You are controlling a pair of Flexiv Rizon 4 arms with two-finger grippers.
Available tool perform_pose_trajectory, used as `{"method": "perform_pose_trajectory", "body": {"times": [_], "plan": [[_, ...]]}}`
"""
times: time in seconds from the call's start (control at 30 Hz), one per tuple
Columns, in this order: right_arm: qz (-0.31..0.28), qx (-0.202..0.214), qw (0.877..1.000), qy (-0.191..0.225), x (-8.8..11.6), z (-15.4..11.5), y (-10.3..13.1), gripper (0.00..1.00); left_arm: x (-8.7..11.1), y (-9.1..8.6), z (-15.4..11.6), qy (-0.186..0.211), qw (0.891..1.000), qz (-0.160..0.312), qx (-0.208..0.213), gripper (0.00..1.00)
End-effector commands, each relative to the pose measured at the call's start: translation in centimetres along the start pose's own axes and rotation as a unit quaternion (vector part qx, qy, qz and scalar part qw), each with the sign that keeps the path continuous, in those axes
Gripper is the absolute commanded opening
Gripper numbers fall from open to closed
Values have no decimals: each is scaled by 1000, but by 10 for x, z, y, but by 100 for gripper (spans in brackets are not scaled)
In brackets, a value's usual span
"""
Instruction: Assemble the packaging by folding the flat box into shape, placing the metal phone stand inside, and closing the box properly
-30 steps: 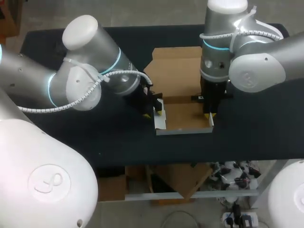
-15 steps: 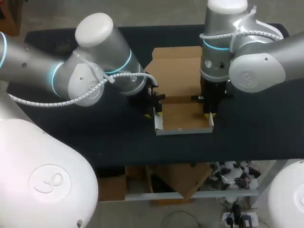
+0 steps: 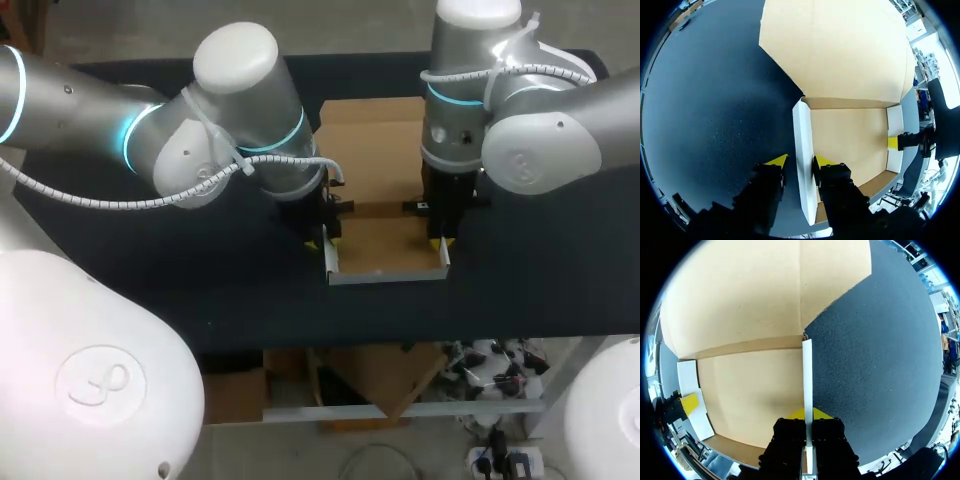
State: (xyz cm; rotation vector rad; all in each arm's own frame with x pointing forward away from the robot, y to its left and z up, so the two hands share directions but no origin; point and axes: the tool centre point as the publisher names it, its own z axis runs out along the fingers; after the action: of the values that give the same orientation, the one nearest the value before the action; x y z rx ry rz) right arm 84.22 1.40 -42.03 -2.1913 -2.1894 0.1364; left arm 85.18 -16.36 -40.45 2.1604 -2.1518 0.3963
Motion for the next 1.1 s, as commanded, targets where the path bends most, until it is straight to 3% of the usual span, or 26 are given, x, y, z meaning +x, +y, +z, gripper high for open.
{"method": "perform_pose_trajectory", "body": {"times": [0.03, 0.17, 0.27, 0.73, 0.83, 1.03, 1.1], "plan": [[0, 1, 1000, -1, 1, 1, 0, 0, 1, 3, 2, -189, 982, -3, 6, 31], [0, 1, 1000, -1, 1, 1, 0, 0, -1, 4, 3, -191, 982, -4, 5, 28], [0, 1, 1000, -1, 1, 1, 0, 0, -1, 5, 4, -193, 981, -4, 2, 19], [0, 1, 1000, -1, 1, 1, 0, 0, -2, 7, 6, -201, 980, -4, -4, 12], [0, 1, 1000, -1, 1, 1, 0, 0, -2, 8, 6, -201, 980, -4, -5, 0], [0, 1, 1000, -1, 1, 1, 0, 0, -3, 9, 7, -199, 980, -6, -2, 0], [0, 1, 1000, -1, 1, 1, 0, 14, -4, 10, 6, -199, 980, -6, -1, 0]]}}
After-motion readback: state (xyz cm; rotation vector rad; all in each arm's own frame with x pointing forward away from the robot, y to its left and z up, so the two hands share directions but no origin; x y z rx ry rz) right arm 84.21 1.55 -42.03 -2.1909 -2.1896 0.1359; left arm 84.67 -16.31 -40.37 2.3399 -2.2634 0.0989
